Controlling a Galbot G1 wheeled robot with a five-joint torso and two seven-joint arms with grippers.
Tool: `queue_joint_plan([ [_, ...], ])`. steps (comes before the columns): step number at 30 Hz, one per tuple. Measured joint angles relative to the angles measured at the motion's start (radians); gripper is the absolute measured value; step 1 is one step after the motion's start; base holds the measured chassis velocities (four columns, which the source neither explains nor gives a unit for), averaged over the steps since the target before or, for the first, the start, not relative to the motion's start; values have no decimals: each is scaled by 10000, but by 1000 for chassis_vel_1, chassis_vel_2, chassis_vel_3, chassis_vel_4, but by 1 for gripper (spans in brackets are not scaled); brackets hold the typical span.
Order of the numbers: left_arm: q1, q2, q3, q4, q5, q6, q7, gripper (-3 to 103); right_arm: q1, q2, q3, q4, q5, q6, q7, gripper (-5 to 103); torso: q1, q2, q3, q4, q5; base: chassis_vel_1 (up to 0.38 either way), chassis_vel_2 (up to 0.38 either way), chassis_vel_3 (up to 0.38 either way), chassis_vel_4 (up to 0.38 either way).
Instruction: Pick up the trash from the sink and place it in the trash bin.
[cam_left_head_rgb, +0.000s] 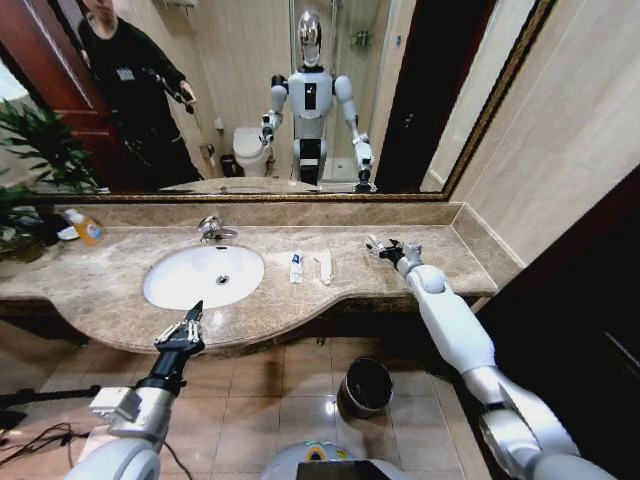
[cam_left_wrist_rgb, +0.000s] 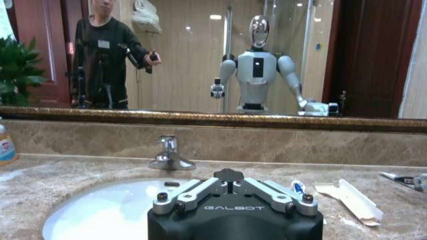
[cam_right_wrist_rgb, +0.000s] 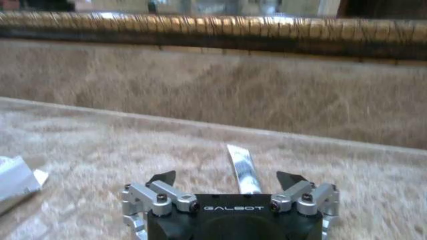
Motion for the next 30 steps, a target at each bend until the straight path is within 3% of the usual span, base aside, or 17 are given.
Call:
queue_joint_plan([
  [3,0,0,0,0,0,0,0,0,4,5,73,-19,-4,-289,-62,99,0,0,0,-1,0,0,0,0,0],
  [5,0,0,0,0,-1,0,0,0,5,31,189,-57,192,-690,-26,90,-1,0,0,-1,1,0,0,0,0],
  [10,0,0,0,0,0,0,0,0,-21,45,250,-93,341,-832,111,79,-1,1,0,-1,0,0,0,0,0],
  [17,0,0,0,0,-1,0,0,0,-72,68,323,-101,346,-775,194,47,-1,1,-1,-1,0,0,0,0,0],
  [22,0,0,0,0,-1,0,0,0,-70,63,306,-104,323,-719,194,36,-1,1,0,-1,0,0,0,0,0],
  [25,0,0,0,0,0,0,0,0,-59,69,279,-126,274,-691,194,20,-1,1,-1,-1,0,0,0,0,0],
  [30,0,0,0,0,-1,0,0,0,-76,79,243,-129,252,-645,194,16,-1,1,-1,-1,0,0,0,0,0],
])
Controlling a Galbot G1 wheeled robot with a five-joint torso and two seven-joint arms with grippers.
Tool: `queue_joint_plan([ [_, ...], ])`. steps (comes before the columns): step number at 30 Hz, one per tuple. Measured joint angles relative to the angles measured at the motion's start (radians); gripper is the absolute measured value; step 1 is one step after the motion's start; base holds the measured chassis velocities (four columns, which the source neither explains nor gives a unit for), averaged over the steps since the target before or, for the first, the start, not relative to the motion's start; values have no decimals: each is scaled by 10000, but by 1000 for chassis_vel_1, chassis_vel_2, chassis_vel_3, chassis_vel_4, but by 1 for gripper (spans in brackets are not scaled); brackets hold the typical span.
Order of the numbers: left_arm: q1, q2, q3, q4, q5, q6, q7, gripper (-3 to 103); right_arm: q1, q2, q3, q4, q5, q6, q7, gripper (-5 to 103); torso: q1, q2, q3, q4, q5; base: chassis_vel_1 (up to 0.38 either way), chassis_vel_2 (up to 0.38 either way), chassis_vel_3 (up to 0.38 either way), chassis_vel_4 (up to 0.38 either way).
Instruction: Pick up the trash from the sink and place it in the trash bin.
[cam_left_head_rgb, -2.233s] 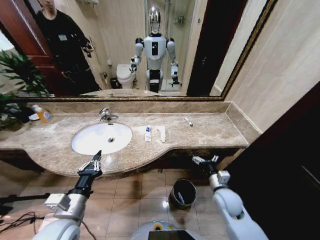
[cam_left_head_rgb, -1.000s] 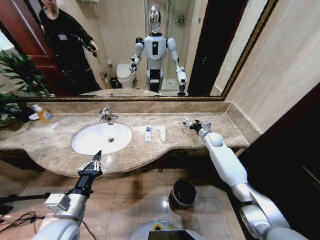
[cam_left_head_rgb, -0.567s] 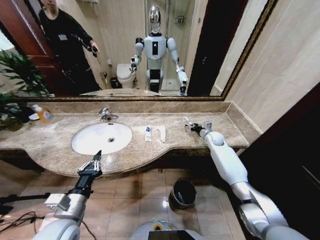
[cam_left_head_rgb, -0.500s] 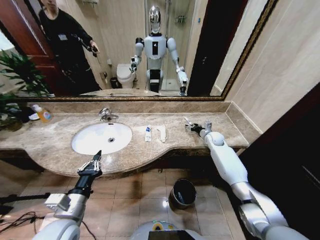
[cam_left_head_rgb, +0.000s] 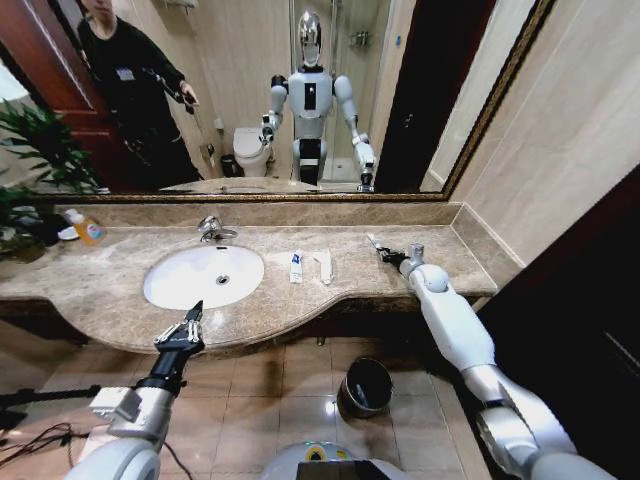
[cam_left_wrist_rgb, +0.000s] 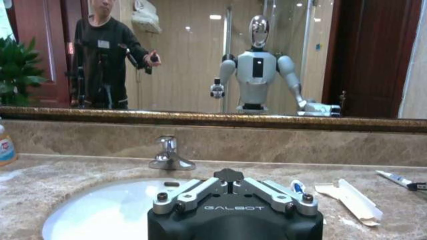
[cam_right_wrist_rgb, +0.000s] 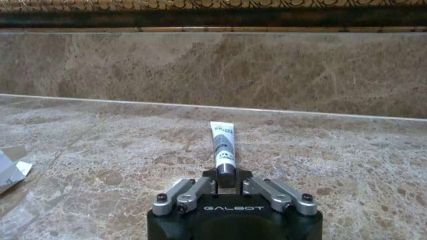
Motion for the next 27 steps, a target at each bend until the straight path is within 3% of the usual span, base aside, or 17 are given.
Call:
queue_joint_plan([
  [13,0,0,0,0,0,0,0,0,-314,-43,262,697,199,83,469,16,0,0,0,1,1,0,0,0,0],
  [18,0,0,0,0,0,0,0,0,-879,-280,497,1727,644,90,980,16,0,0,0,0,1,0,0,0,0],
  [27,0,0,0,0,0,0,-2,0,-3431,-975,1166,4779,1231,-165,1541,16,0,0,0,-2,0,0,0,0,0],
])
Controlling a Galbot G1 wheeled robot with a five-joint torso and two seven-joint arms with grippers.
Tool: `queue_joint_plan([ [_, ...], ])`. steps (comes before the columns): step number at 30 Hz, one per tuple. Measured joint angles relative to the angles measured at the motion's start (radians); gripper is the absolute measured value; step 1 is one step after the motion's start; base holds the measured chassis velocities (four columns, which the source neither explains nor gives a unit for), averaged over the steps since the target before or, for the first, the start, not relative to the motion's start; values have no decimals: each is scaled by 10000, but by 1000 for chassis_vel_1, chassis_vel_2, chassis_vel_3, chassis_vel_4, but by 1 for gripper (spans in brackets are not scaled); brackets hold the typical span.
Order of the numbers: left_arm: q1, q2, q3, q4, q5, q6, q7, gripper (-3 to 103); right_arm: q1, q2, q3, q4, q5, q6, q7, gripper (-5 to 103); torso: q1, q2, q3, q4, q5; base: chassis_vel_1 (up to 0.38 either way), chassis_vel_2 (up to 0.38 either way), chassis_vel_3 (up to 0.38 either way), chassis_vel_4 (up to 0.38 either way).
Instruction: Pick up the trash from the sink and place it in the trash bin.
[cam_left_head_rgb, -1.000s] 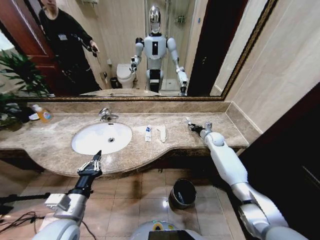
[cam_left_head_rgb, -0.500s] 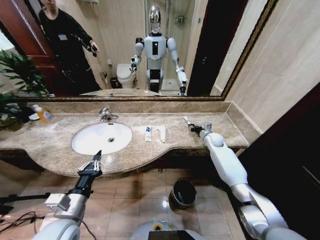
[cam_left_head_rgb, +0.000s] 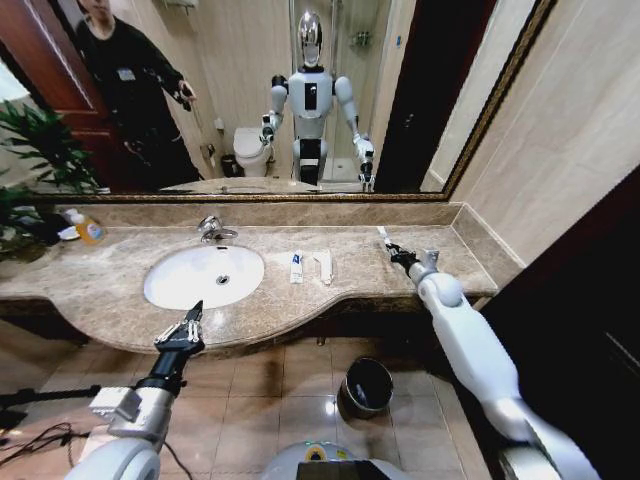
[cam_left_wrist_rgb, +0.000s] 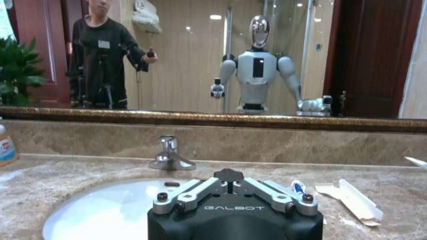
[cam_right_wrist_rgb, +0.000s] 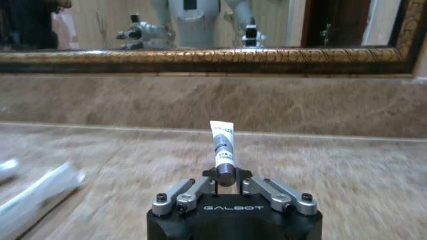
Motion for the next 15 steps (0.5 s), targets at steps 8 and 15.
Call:
queue_joint_plan([
  [8,0,0,0,0,0,0,2,0,-2225,-133,801,2383,90,-76,193,16,0,0,-1,2,-2,0,0,0,0],
  [15,0,1,0,0,0,0,2,0,-5140,180,2066,3865,-91,298,-237,16,-1,0,-1,1,1,0,0,0,0],
])
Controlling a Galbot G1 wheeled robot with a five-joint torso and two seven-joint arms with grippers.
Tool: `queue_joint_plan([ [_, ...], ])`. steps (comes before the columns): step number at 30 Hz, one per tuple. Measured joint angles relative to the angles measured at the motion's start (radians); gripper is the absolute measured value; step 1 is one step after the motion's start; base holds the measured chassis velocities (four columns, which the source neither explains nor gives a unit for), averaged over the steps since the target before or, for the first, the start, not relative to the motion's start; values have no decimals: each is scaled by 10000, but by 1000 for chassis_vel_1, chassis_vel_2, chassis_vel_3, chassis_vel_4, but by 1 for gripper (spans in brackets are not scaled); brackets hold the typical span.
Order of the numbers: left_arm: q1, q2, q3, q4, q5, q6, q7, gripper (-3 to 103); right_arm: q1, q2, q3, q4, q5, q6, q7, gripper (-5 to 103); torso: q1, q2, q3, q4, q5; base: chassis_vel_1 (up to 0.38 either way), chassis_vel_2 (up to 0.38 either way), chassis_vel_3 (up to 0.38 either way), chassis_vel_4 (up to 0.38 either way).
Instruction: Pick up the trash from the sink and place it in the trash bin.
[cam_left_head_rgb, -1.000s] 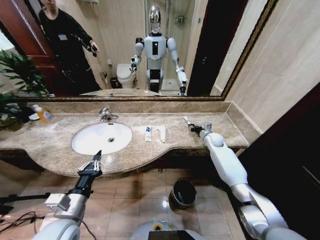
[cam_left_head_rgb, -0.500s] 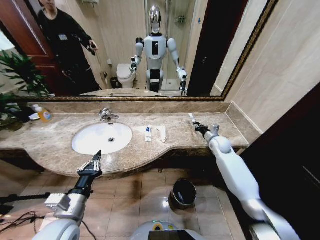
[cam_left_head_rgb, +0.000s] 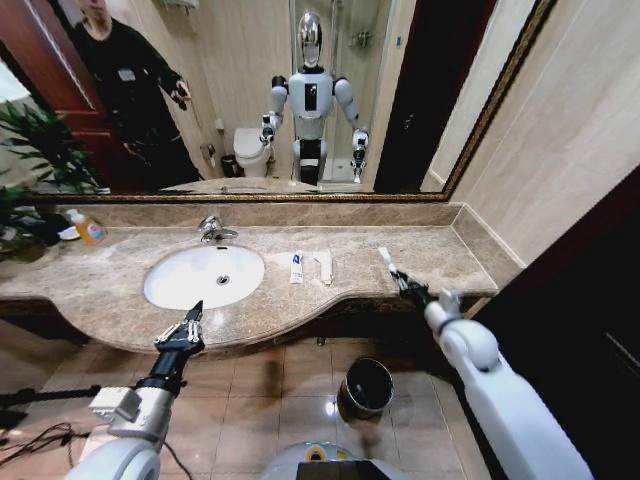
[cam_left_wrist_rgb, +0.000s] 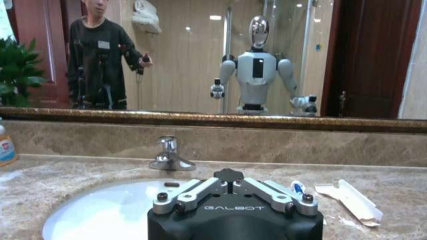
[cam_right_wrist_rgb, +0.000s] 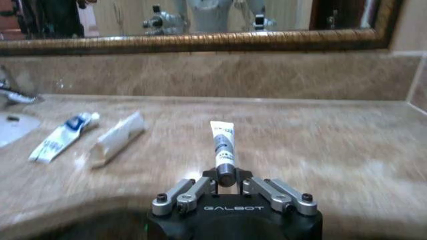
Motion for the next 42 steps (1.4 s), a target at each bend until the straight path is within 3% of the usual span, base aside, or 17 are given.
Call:
queue_joint_plan([
  [6,0,0,0,0,0,0,0,0,-1746,395,755,248,-335,763,-635,16,0,0,0,0,-1,0,0,0,0],
  [8,0,0,0,0,0,0,0,0,-2410,598,946,65,-468,1355,-899,16,0,0,0,0,-1,0,0,0,0],
  [16,0,0,0,0,0,0,0,0,-3197,993,796,-694,-874,2451,-1654,16,0,1,0,0,-1,0,0,0,0],
  [24,0,0,0,0,0,0,0,0,-1710,1794,-55,-3986,-2458,3259,-1694,16,3,-1,2,2,1,0,0,0,0],
  [36,0,-1,0,0,0,0,0,0,-193,2658,-308,-7609,-3982,4498,-1857,16,2,-1,2,1,-1,0,0,0,0],
  [42,0,0,0,0,0,0,0,0,277,2879,-309,-8816,-4308,4901,-1827,16,2,-1,2,1,-1,0,0,0,0],
])
